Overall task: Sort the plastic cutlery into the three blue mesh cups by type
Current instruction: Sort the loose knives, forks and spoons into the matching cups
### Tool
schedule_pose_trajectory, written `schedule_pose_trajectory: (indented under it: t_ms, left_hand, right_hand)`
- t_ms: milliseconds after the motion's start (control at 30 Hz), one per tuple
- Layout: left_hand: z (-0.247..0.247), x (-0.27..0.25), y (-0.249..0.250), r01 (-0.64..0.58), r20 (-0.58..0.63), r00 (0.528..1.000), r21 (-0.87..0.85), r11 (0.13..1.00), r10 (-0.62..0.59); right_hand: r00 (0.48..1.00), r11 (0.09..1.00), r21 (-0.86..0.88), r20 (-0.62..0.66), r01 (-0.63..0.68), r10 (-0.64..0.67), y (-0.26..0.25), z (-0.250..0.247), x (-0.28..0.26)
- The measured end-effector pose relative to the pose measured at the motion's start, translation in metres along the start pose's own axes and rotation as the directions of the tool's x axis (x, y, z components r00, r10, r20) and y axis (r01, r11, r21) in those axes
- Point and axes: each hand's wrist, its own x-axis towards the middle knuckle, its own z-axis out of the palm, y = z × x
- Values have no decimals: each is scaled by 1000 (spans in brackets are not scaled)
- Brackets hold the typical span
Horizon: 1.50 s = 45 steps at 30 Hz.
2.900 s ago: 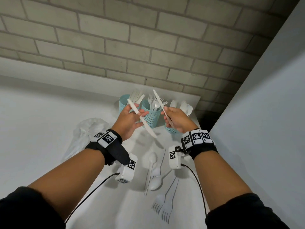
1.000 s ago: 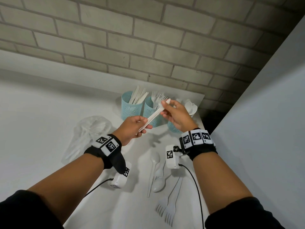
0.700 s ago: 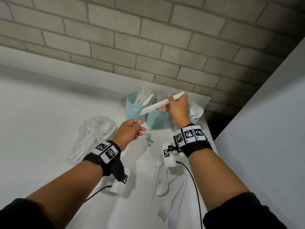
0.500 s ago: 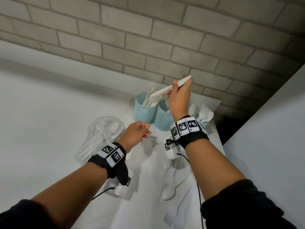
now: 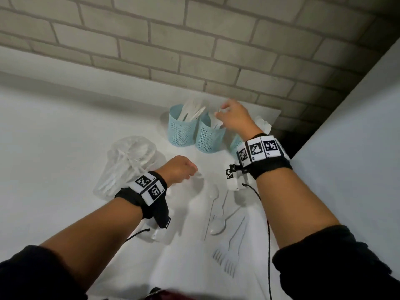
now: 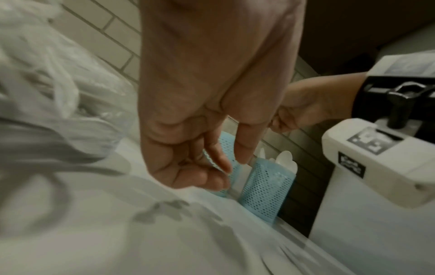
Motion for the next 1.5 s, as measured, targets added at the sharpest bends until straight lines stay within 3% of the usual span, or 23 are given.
schedule_pose_trajectory:
  t_ms: [67, 133, 333, 433, 500, 600, 733, 900, 1033, 1167, 1233, 1300, 1367, 1500]
  left_hand:
    - [12, -3, 2, 54, 68, 996, 83, 995, -60]
    - [25, -4, 3, 105, 113, 986, 173, 979, -126]
    - [72, -12, 16, 29, 220, 967, 415, 909, -131]
    - [81, -19, 21, -58, 197, 978, 548, 835, -61]
    - [83, -18, 20, -94, 173, 985, 626, 774, -20]
    - [92, -18, 21, -119, 181, 983, 682, 721, -9]
    - [97, -16, 20, -97, 224, 972, 660, 745, -72]
    - [92, -10, 17, -32, 226, 968, 546, 837, -110]
    - [79, -5, 17, 39, 249, 958, 373, 927, -140]
    - [65, 2, 14, 139, 267, 949, 123, 983, -167]
    - [59, 4, 12, 171, 252, 952, 31, 985, -173]
    - [54, 10, 8, 180, 234, 957, -17, 983, -171]
    - [50, 17, 5, 182, 226, 958, -8, 983, -175]
    - [47, 29, 0, 100, 205, 971, 129, 987, -125]
  right_hand:
    - [975, 978, -180, 177, -104, 136, 13, -23, -19]
    - [918, 929, -307, 267, -209, 295, 32, -36, -36]
    - [719, 691, -643, 303, -331, 626, 99, -51, -94]
    - [608, 652, -678, 371, -339, 702, 116, -40, -105]
    - [549, 689, -595, 440, -414, 711, 117, -28, -112]
    - [539, 698, -587, 461, -410, 705, 113, -15, -128]
    - [552, 721, -562, 479, -405, 683, 108, 10, -130]
    - [680, 797, -479, 446, -368, 582, 93, 25, -111]
    - [705, 827, -378, 441, -415, 555, 79, 27, -103]
    - [762, 879, -293, 442, -376, 474, 84, 33, -93]
    - [746, 859, -23, 483, -512, 458, 96, 40, -87]
    - [709, 770, 150, 526, -621, 470, 99, 44, -83]
    - [645, 676, 219, 595, -703, 479, 102, 47, -81]
    - [631, 596, 328, 655, -733, 416, 106, 50, -77]
